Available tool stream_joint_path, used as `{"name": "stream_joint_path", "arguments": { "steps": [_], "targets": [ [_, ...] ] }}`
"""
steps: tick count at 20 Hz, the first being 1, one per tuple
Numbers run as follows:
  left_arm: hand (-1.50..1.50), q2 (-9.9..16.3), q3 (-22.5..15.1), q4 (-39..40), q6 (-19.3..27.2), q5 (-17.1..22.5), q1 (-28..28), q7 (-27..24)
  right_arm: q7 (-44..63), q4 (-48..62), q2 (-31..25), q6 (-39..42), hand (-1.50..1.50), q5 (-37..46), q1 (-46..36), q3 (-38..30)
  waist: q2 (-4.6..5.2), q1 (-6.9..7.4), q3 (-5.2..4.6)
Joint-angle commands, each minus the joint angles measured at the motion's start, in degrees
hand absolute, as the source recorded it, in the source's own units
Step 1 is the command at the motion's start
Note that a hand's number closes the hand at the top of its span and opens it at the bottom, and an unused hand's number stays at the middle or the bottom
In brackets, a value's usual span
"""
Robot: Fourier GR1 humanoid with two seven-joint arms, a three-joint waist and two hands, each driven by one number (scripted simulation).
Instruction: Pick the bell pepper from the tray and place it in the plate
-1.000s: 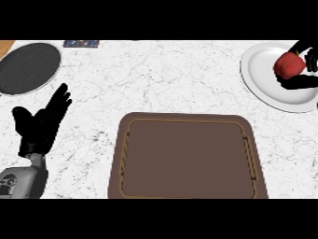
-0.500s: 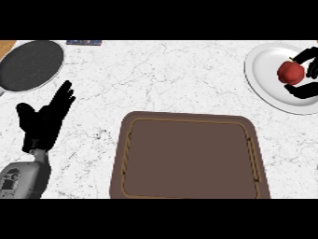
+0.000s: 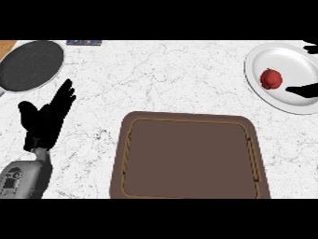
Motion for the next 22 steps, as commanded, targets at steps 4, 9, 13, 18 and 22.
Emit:
{"name": "stream_joint_path", "arguments": {
  "steps": [4, 9, 13, 18, 22],
  "targets": [
    [0.0, -0.01, -0.36, -3.65, 0.3, -0.46, 4.05, 0.48, -10.77, 0.6, -1.89, 13.07, -1.5, -9.76, -1.2, -6.72, -0.82, -0.97, -0.1],
    [0.0, 0.77, 1.34, -1.49, -1.77, 1.8, 2.48, 0.43, 2.73, 5.97, -4.22, 22.66, -1.5, -14.38, -5.38, -10.37, -0.64, -1.32, -0.18],
    [0.0, 1.13, 2.21, 1.03, -1.68, 1.26, 1.5, -2.15, 4.96, 9.29, -7.6, 31.7, -1.5, -16.21, -6.09, -11.42, -0.06, -0.47, -0.1],
    [0.0, -0.23, 0.82, 0.8, -1.34, -0.13, 2.88, -3.63, -0.17, 8.12, -7.89, 32.92, -1.5, -16.78, -2.55, -10.94, -0.03, -0.21, -0.06],
    [0.0, -2.13, -0.72, -0.59, 0.8, -1.66, 3.37, -2.2, -2.27, 7.92, -11.75, 35.47, -1.5, -17.0, -0.73, -10.97, 0.14, 0.23, 0.02]
  ]
}}
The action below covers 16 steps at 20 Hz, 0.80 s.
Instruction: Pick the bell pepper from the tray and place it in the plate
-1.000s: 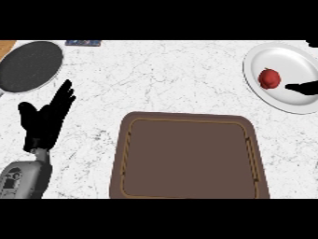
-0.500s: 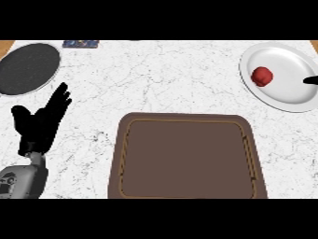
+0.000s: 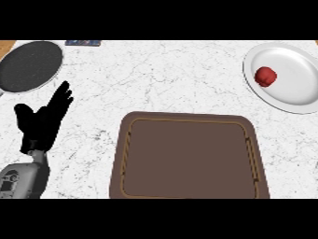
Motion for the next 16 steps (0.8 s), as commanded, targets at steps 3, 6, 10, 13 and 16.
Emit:
{"name": "stream_joint_path", "arguments": {
  "steps": [3, 6, 10, 13, 16],
  "targets": [
    [0.0, 0.13, 0.58, 3.54, -0.27, -0.4, -3.23, -1.13, -3.73, 0.03, -3.69, 5.07, -1.5, -0.84, 1.86, -0.06, 0.17, -0.2, 0.0],
    [0.0, -0.55, -0.63, -0.67, -0.06, -0.29, -1.27, 1.3, -4.16, 1.1, -5.27, 4.68, -1.5, -1.13, 2.96, -0.59, 0.49, 1.03, 0.16],
    [0.0, -0.26, -0.42, 0.77, -0.11, -1.23, -0.2, -1.41, -4.53, 1.04, -4.59, 3.43, -1.5, -1.14, 3.72, -0.13, 0.42, 0.91, 0.12],
    [0.0, -0.99, -0.85, -0.06, -0.69, -0.3, -0.63, 0.14, -5.42, 1.0, -6.47, 4.11, -1.5, -1.03, 4.93, 0.11, 0.39, 0.75, 0.14],
    [0.0, 0.63, 0.47, -0.71, -1.72, 0.41, 0.63, -0.58, -6.03, 1.55, -7.26, 3.09, -1.5, -0.51, 6.82, 0.5, 0.66, 1.39, 0.22]
  ]
}}
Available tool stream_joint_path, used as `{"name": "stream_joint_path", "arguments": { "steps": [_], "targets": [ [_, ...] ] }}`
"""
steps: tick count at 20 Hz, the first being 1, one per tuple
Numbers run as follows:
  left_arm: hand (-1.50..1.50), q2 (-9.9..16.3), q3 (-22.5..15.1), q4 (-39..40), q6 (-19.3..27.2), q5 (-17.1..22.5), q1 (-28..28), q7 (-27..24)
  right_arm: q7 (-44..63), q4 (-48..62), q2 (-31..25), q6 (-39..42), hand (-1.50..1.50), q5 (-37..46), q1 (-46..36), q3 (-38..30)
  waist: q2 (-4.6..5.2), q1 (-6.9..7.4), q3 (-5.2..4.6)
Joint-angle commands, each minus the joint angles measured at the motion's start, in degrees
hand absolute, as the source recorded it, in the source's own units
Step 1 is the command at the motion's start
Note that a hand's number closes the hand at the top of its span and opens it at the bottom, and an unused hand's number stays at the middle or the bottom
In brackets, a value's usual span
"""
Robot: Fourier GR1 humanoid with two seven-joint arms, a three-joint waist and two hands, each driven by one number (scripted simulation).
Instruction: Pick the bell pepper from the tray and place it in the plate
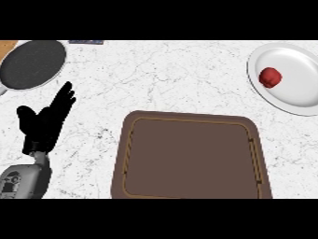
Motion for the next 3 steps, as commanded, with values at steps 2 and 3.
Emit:
{"name": "stream_joint_path", "arguments": {
  "steps": [2, 3],
  "targets": [
    [0.0, -0.04, -0.19, 0.69, 0.12, -0.59, -0.61, -0.35, -4.91, 0.42, -2.29, 4.61, -1.5, 0.87, 2.08, 0.96, 0.33, 0.34, 0.12],
    [0.0, 0.65, 0.79, 0.02, -0.25, 0.15, 0.1, -0.26, -3.87, 0.78, -1.59, 3.39, -1.5, 0.66, 1.55, 0.86, 0.0, 0.22, 0.02]
  ]
}}
